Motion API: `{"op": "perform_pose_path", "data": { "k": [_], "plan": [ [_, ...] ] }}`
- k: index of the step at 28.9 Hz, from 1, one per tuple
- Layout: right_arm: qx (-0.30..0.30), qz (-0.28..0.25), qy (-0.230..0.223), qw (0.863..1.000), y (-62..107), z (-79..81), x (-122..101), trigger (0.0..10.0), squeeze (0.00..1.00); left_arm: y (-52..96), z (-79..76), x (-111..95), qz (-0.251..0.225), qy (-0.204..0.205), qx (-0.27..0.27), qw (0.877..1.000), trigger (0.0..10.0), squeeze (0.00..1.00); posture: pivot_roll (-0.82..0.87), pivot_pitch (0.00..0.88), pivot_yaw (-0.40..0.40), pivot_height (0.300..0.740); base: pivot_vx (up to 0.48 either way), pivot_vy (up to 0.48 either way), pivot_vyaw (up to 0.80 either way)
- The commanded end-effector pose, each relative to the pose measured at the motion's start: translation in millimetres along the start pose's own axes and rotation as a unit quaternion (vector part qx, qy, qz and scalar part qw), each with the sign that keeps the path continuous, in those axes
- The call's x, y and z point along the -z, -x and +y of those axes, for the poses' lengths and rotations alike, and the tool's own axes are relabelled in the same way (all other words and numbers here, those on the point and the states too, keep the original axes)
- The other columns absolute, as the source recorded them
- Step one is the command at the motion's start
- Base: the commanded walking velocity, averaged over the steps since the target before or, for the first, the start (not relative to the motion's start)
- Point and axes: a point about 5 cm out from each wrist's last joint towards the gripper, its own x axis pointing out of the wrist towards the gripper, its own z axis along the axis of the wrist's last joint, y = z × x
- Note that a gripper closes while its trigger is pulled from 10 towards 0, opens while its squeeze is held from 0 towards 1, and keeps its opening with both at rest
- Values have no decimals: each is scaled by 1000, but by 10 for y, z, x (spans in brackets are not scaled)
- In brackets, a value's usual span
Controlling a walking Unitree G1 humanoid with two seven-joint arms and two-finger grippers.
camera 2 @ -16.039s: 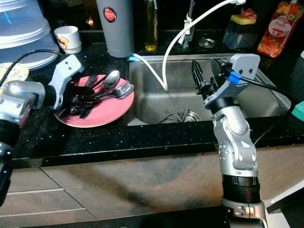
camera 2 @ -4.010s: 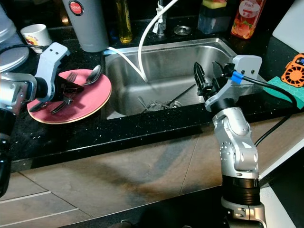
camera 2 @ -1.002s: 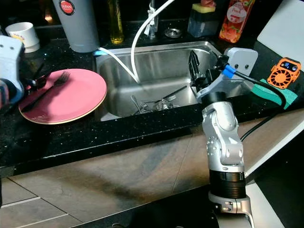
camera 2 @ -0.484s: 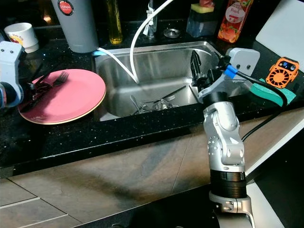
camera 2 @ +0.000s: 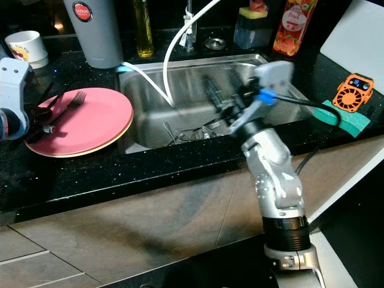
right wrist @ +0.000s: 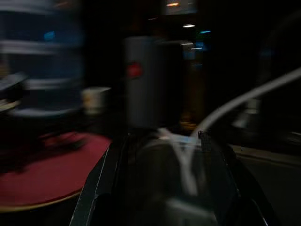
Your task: Kitchen organization
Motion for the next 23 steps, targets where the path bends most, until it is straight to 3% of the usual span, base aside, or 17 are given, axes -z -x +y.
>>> {"op": "perform_pose_path", "data": {
  "k": [1,3,4,7,9,10,11,12,14,15,16,17,18,20,22,23],
  "plan": [
    [-28,11,0,1000,17,68,31,10000,0,-16,-97,-17,-12,9,19,1000,0,0,149,12,-25,740,0,0,0],
    [-72,44,13,996,-2,178,141,10000,0,10,-298,-283,-90,19,53,994,0,0,157,2,-37,740,0,0,0],
    [-72,44,13,996,-2,178,141,10000,0,10,-298,-283,-90,19,53,994,0,0,157,2,-37,740,0,0,0],
    [-93,93,35,991,-10,225,327,10000,0,113,-727,-742,-212,45,145,965,0,0,161,0,-47,740,0,0,0],
    [-96,96,35,990,-11,223,340,10000,0,123,-814,-800,-225,51,165,959,0,0,161,0,-47,740,0,0,0],
    [-94,97,32,990,-20,212,343,10000,0,74,-974,-834,-227,63,196,952,0,0,164,0,-53,740,0,0,0],
    [-85,94,33,991,-42,189,330,10000,0,-66,-1235,-831,-215,74,229,946,0,0,160,0,-55,740,0,0,0],
    [-85,94,33,991,-42,189,330,10000,0,-66,-1235,-831,-215,74,229,946,0,0,160,0,-55,740,0,0,0],
    [-61,90,39,993,-87,105,300,10000,0,-374,-1782,-771,-176,109,273,939,0,0,140,0,-48,740,0,0,0],
    [-49,89,44,994,-98,61,288,10000,0,-481,-1976,-728,-157,124,271,941,0,0,139,0,-48,740,0,0,0],
    [-49,89,44,994,-98,61,288,10000,0,-481,-1976,-728,-157,124,271,941,0,0,139,0,-48,740,0,0,0],
    [-35,90,49,994,-102,16,279,10000,0,-559,-2129,-676,-138,116,251,951,9804,0,139,0,-48,740,0,0,0],
    [-35,90,49,994,-102,16,279,10000,0,-559,-2129,-676,-138,116,251,951,9804,0,139,0,-48,740,0,0,0],
    [-11,89,60,994,-105,-48,267,10000,0,-567,-2376,-650,-137,98,270,948,10000,0,100,0,-28,740,0,0,0],
    [19,81,71,994,-99,-113,233,10000,0,-524,-2469,-698,-160,92,291,939,10000,0,85,0,-17,740,0,0,0],
    [44,74,73,994,-91,-171,204,10000,0,-514,-2425,-742,-173,100,283,938,10000,1000,85,0,-17,740,0,0,0]
  ]
}}
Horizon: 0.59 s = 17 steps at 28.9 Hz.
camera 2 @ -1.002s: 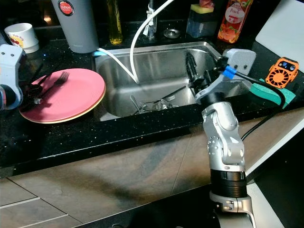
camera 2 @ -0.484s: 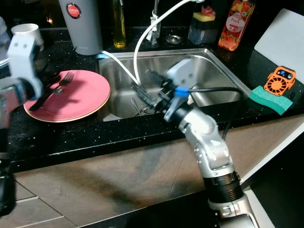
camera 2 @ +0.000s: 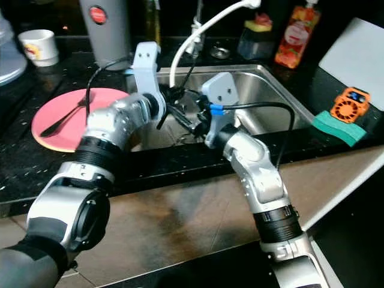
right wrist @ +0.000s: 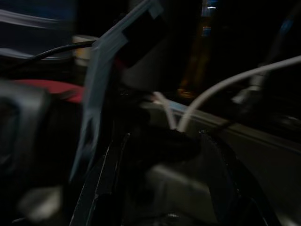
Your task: Kitchen organization
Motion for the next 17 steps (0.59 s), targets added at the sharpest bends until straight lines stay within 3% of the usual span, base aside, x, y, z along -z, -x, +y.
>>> {"op": "perform_pose_path", "data": {
  "k": [1,4,5,6,8,9,10,11,13,15,16,17],
  "plan": [
    [51,-14,6,999,22,-135,-50,10000,0,-6,-53,-187,-42,-12,6,999,10000,1000,85,0,-17,740,0,0,0],
    [70,-22,7,997,41,-196,-76,10000,0,34,61,-294,-68,1,-16,998,10000,1000,77,0,-13,740,0,0,0],
    [81,-29,8,996,64,-230,-103,10000,0,156,258,-479,-113,-6,-48,992,10000,0,70,0,-12,740,0,0,0],
    [81,-29,8,996,64,-230,-103,10000,0,156,258,-479,-113,-6,-48,992,10000,0,70,0,-12,740,0,0,0],
    [83,-33,7,996,80,-236,-114,10000,0,337,484,-644,-150,-27,-94,984,10000,0,75,0,-16,740,0,0,0],
    [83,-33,7,996,80,-236,-114,10000,0,337,484,-644,-150,-27,-94,984,10000,0,75,0,-16,740,0,0,0],
    [80,-36,5,996,83,-224,-118,10000,0,481,621,-723,-165,-49,-123,977,10000,0,84,0,-23,740,0,0,0],
    [80,-36,5,996,83,-224,-118,10000,0,481,621,-723,-165,-49,-123,977,10000,0,84,0,-23,740,0,0,0],
    [78,-38,2,996,69,-206,-119,10000,0,658,775,-791,-178,-92,-170,965,10000,0,90,0,-28,740,0,0,0],
    [71,-41,-3,997,50,-178,-117,10000,0,814,924,-802,-166,-115,-211,956,10000,0,100,0,-33,740,0,0,0],
    [53,-38,-5,998,34,-137,-108,10000,0,891,1017,-743,-122,-146,-234,953,10000,0,111,0,-39,740,0,0,0],
    [53,-38,-5,998,34,-137,-108,10000,0,891,1017,-743,-122,-146,-234,953,10000,0,111,0,-39,740,0,0,0]
  ]
}}
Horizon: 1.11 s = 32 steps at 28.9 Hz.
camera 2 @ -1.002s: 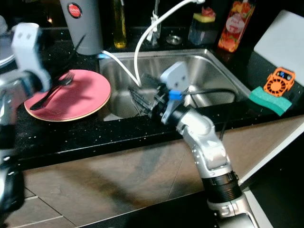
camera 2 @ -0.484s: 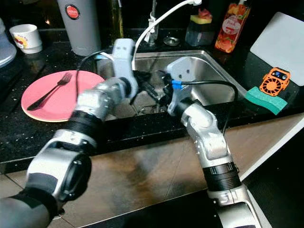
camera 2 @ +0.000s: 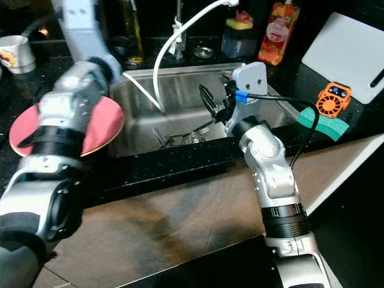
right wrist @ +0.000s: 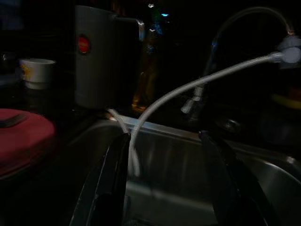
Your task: Kitchen organization
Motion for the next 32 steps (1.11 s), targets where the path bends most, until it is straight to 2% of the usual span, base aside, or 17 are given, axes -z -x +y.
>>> {"op": "perform_pose_path", "data": {
  "k": [1,2,3,4,8,9,14,22,23,24,26,28,29,32],
  "plan": [
    [-6,-5,-4,1000,3,10,-12,10000,0,7,-20,39,20,-18,0,1000,10000,0,111,0,-39,740,0,0,0],
    [-33,0,-4,999,-3,69,1,10000,0,69,84,90,48,-50,-9,998,10000,0,119,0,-42,740,0,0,0],
    [-89,15,-3,996,7,198,43,10000,0,192,234,120,86,-76,-10,993,10000,0,124,0,-45,740,0,0,0],
    [-113,17,-6,993,18,257,55,10000,0,246,307,129,98,-91,-18,991,10000,0,131,0,-47,740,0,0,0],
    [-142,16,-12,990,34,330,60,10000,0,313,406,163,119,-110,-33,986,10000,0,131,0,-47,740,0,0,0],
    [-168,16,-14,986,46,413,63,10000,0,388,463,338,167,-109,-31,979,10000,0,148,0,-53,740,0,0,0],
    [-187,16,-17,982,68,465,69,10000,0,478,570,498,206,-129,-56,968,10000,0,149,1,-52,740,0,0,0],
    [-189,18,-19,982,112,456,76,10000,0,595,801,644,260,-130,-102,952,10000,0,142,1,-43,740,0,0,0],
    [-189,18,-19,982,118,454,75,10000,0,614,803,684,271,-109,-95,952,10000,0,142,1,-43,740,0,0,0],
    [-189,18,-19,982,118,454,75,10000,0,614,803,684,271,-109,-95,952,10000,0,142,1,-43,740,0,0,0],
    [-188,17,-19,982,126,449,70,10000,0,663,804,820,300,-75,-78,948,10000,0,138,5,-42,740,0,0,0],
    [-187,16,-19,982,128,444,65,10000,0,697,823,907,316,-73,-73,943,10000,0,138,5,-42,740,0,0,0],
    [-185,15,-19,982,128,439,61,10000,0,733,886,981,333,-74,-83,936,10000,0,138,5,-42,740,0,0,0],
    [-183,15,-18,983,129,434,59,10000,0,774,975,1041,349,-75,-103,929,10000,0,135,6,-42,740,0,0,0]
  ]
}}
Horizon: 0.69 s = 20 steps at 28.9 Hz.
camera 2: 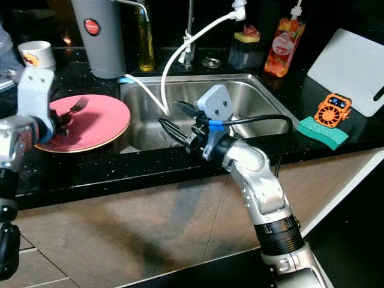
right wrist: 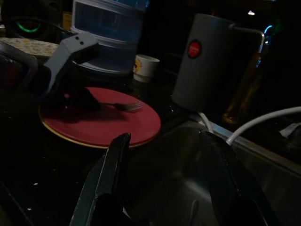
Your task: Kitchen organization
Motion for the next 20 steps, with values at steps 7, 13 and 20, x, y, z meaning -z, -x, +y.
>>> {"op": "perform_pose_path", "data": {
  "k": [7,13,20],
  "plan": [
    [6,2,-2,1000,36,-15,-3,10000,0,-54,103,370,76,24,-14,997,0,0,135,6,-42,740,0,0,0],
    [8,1,-2,1000,38,-26,-9,10000,0,-62,56,299,61,35,6,998,0,0,131,6,-42,740,0,0,0],
    [12,-3,-1,1000,29,-35,-18,10000,0,-26,-26,0,2,25,24,999,0,0,131,5,-40,740,0,0,0]
  ]
}}
